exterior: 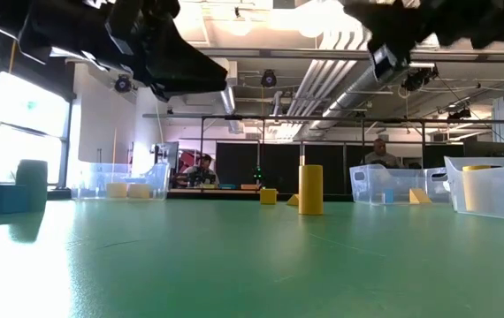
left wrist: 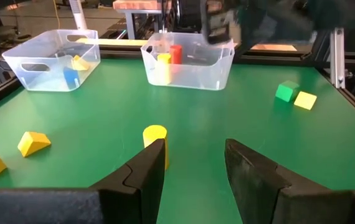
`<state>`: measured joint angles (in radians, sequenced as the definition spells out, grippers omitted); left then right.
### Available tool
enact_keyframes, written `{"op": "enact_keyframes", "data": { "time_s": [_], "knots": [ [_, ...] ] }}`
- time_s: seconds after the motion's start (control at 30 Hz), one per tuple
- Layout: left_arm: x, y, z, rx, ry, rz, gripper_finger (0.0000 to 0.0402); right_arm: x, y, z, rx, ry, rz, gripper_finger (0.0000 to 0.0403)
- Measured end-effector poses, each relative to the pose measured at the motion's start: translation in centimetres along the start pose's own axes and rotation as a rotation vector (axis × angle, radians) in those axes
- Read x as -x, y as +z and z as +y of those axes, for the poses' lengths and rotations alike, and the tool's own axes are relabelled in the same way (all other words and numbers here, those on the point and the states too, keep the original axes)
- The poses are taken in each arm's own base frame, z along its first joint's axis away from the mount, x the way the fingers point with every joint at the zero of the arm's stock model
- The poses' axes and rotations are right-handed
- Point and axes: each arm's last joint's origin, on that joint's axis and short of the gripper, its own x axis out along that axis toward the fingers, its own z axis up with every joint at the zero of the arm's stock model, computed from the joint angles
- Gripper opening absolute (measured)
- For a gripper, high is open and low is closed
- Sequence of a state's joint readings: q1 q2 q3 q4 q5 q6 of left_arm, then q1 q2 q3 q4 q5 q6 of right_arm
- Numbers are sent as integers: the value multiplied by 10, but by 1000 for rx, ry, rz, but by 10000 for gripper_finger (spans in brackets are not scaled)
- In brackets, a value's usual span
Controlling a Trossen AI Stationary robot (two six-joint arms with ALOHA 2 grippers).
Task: Sort blocks by size
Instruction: Put the green cube block into the top left transparent bin
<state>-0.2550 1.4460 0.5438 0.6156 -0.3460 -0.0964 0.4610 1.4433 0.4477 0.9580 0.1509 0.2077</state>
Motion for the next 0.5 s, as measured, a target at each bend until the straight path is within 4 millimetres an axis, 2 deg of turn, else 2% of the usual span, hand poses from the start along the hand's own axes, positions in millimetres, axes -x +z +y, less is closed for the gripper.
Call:
{"op": "enact_keyframes", "data": {
  "time_s": [0.13, 0.2, 0.33, 0.5],
  "knots": [
    [-4, -3, -1, 3, 0, -7, 152, -10, 21, 5, -5, 5, -42, 181],
    [-5, -4, -2, 3, -1, -4, 152, -16, 32, 12, -7, -2, 18, 181],
    [-4, -5, -2, -1, -2, 0, 152, -24, 54, 28, -96, -169, 342, 181],
    [-4, -5, -3, -6, -4, 6, 152, -16, 84, 48, -331, -456, 695, 182]
  ]
}}
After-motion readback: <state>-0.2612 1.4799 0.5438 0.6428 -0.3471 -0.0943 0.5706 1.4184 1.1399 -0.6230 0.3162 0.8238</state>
